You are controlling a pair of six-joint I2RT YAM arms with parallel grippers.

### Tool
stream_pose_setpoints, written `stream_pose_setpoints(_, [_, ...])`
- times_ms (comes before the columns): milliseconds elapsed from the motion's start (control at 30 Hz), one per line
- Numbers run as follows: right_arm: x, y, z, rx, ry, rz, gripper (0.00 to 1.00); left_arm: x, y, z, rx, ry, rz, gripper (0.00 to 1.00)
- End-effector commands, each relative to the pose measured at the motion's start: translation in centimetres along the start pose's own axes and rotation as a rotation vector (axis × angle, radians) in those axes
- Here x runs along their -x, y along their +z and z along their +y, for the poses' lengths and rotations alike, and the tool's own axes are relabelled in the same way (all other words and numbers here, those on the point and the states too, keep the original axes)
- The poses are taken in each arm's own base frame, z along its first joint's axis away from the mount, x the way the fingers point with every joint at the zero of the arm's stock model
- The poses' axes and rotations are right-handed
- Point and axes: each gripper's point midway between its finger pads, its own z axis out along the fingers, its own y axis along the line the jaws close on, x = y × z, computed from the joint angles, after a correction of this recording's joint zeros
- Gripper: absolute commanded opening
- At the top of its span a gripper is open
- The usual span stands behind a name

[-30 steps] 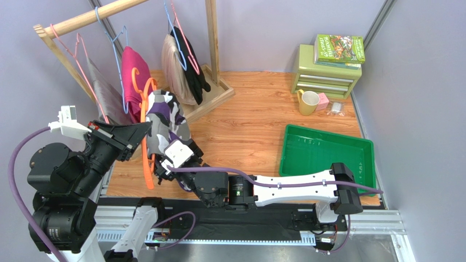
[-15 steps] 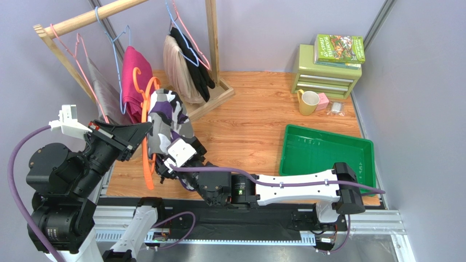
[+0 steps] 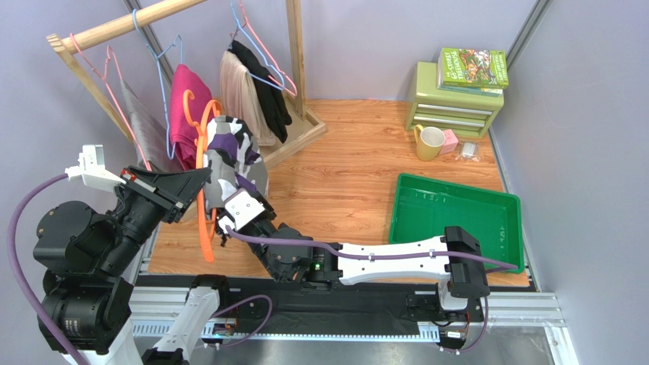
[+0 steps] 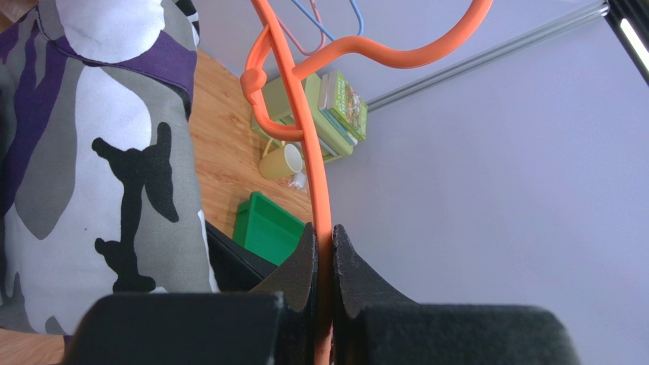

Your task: Remove the trousers from the hanger

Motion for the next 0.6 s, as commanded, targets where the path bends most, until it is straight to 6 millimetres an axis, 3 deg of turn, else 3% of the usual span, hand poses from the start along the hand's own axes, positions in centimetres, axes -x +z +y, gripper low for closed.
stream_pose_setpoints(0, [5.0, 1.0, -3.8, -0.132, 0.160, -0.096, 0.44, 1.0, -2.3, -5.1, -0.230, 0.081, -0.057, 0.00])
stream_pose_setpoints(67, [5.6, 0.7, -3.8, -0.130, 0.163, -0.101, 0.39, 0.9, -2.1, -4.9, -0.223, 0.085, -0.056, 0.00])
stream_pose_setpoints(100, [5.9, 0.4, -3.5, -0.119, 0.160, -0.107, 0.27, 0.9, -2.0, -4.8, -0.220, 0.086, -0.052, 0.00])
stream_pose_setpoints(233, [7.1, -0.2, -3.8, -0.118, 0.168, -0.118, 0.01, 0.8, -1.6, -4.2, -0.209, 0.087, -0.052, 0.00])
stream_pose_setpoints(567, [10.6, -1.5, -5.7, -0.150, 0.185, -0.149, 0.00, 0.8, -0.4, -2.2, -0.151, 0.093, -0.059, 0.00])
